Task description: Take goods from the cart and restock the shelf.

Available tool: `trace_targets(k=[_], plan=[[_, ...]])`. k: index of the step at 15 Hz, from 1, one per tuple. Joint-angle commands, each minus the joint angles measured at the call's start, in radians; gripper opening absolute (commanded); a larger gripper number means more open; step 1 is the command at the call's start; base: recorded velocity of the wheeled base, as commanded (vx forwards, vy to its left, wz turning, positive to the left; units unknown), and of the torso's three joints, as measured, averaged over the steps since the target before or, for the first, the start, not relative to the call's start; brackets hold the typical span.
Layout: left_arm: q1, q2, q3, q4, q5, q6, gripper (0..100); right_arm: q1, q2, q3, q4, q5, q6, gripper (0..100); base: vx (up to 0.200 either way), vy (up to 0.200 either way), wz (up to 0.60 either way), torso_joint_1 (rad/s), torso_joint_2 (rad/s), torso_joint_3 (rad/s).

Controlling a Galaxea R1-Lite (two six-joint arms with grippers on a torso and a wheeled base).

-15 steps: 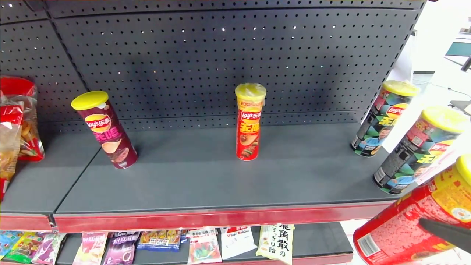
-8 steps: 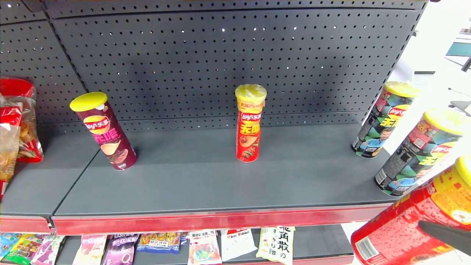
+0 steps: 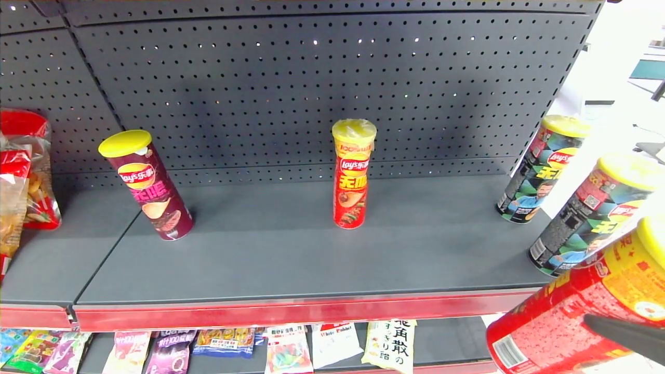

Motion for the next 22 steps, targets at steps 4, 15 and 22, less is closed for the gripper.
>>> trace_targets(k=[4, 15, 22], plan=[[-0.033, 0.629, -0.505, 0.002, -0.168, 0.083, 100, 0.009, 0.074, -0.026, -0.002, -0.002, -0.003, 0, 0.0, 0.0, 0.0, 0.0, 0.0, 0.0], [-0.334, 1.573, -0.959, -0.233, -0.449, 0.17, 100, 0.003, 0.079, -0.04, -0.002, -0.04, -0.003, 0, 0.0, 0.0, 0.0, 0.0, 0.0, 0.0], [-0.412, 1.808, -1.195, -0.28, -0.484, 0.236, 100, -0.011, 0.07, -0.036, -0.001, -0.042, 0.0, 0, 0.0, 0.0, 0.0, 0.0, 0.0, 0.0]])
